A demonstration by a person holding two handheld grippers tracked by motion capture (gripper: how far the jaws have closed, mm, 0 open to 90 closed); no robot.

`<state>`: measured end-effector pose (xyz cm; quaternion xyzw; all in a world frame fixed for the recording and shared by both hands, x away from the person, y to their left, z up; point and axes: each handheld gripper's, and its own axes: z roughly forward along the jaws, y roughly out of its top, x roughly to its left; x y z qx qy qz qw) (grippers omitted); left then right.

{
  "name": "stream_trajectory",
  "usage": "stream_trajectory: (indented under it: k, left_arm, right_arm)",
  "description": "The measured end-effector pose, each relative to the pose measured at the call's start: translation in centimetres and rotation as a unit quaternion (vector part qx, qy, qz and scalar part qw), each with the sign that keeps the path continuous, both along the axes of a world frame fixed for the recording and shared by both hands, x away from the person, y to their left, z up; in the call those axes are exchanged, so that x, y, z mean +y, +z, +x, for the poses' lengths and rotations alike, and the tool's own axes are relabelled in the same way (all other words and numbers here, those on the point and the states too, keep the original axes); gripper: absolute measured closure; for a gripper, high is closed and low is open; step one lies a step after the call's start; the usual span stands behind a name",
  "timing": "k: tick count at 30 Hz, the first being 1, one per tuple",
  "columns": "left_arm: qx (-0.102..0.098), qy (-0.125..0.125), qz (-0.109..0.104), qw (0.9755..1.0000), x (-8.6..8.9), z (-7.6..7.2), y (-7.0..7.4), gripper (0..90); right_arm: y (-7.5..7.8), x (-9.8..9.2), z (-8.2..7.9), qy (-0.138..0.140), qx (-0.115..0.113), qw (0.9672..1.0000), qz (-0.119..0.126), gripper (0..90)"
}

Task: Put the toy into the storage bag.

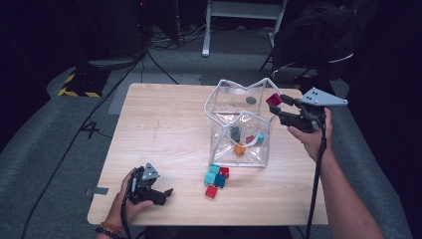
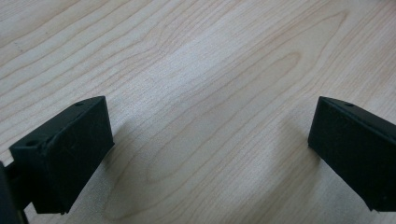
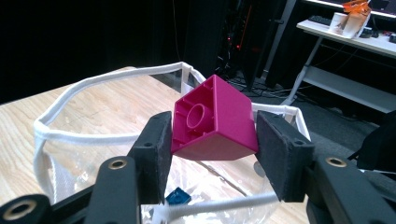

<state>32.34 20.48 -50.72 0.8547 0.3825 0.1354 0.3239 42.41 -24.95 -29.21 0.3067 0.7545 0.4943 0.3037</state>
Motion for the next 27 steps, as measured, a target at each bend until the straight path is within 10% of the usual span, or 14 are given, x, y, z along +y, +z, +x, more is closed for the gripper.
stream_trajectory:
  k: [27]
  left_arm:
    - [0.000,0.000,0.000,1.0000,0.0,0.0,0.0,0.2]
  right_arm:
    - [-1.2,3.8,4.2,-0.010,0.036,0.9985,-0.039,48.1]
